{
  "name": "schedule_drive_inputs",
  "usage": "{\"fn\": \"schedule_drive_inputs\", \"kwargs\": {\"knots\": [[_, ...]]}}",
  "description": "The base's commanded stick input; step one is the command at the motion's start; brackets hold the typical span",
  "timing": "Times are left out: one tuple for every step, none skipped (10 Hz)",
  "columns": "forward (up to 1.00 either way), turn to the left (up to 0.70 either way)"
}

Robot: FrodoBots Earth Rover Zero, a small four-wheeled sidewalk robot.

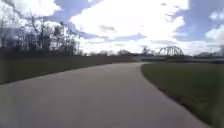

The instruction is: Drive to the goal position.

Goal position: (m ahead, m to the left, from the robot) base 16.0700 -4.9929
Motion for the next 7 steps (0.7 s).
{"fn": "schedule_drive_inputs", "kwargs": {"knots": [[1.0, 0.0], [1.0, 0.0], [1.0, 0.0], [1.0, 0.0], [1.0, -0.17], [1.0, 0.0], [1.0, -0.05]]}}
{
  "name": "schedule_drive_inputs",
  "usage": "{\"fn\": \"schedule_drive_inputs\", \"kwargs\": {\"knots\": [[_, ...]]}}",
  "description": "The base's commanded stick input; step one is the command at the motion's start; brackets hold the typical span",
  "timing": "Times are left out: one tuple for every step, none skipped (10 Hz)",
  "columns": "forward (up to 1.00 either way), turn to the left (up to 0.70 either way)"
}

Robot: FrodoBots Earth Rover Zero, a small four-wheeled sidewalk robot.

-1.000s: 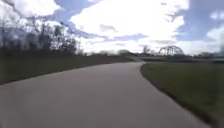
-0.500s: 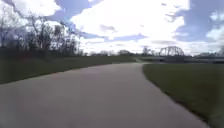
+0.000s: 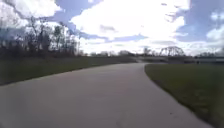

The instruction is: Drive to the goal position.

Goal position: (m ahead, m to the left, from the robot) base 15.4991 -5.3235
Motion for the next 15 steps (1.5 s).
{"fn": "schedule_drive_inputs", "kwargs": {"knots": [[1.0, -0.18], [1.0, -0.09], [1.0, -0.27], [1.0, -0.27], [1.0, -0.27], [1.0, -0.27], [1.0, -0.27], [1.0, -0.24], [1.0, 0.0], [1.0, 0.0], [1.0, 0.0], [1.0, 0.0], [1.0, 0.0], [1.0, 0.0], [1.0, 0.0]]}}
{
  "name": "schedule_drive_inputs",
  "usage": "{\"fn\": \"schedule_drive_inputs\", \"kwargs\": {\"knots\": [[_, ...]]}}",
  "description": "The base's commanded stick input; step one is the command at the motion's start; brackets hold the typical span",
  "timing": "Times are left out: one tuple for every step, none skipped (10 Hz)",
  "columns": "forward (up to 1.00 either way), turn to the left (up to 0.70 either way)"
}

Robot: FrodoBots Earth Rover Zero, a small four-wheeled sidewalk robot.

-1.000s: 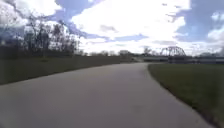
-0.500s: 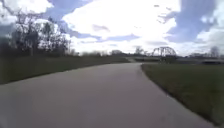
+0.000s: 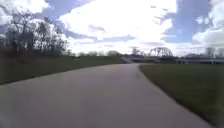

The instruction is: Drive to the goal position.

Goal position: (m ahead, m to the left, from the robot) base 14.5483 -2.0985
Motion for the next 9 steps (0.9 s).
{"fn": "schedule_drive_inputs", "kwargs": {"knots": [[1.0, 0.0], [1.0, 0.0], [1.0, 0.0], [1.0, -0.27], [1.0, -0.27], [1.0, -0.27], [1.0, -0.27], [1.0, -0.27], [1.0, -0.27]]}}
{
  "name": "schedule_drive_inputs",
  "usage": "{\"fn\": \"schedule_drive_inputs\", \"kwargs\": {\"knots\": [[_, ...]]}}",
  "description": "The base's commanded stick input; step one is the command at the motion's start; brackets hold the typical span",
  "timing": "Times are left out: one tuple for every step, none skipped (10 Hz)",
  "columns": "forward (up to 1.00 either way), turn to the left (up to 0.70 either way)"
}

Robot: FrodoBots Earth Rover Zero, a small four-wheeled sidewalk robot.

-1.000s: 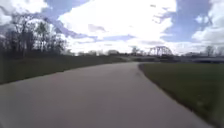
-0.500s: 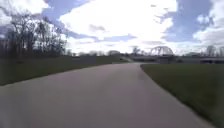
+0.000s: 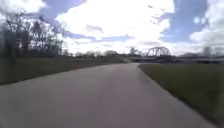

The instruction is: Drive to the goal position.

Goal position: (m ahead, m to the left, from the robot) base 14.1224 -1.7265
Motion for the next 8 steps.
{"fn": "schedule_drive_inputs", "kwargs": {"knots": [[1.0, -0.27], [1.0, -0.27], [1.0, -0.14], [1.0, 0.0], [1.0, 0.0], [1.0, 0.0], [1.0, -0.08], [1.0, -0.2]]}}
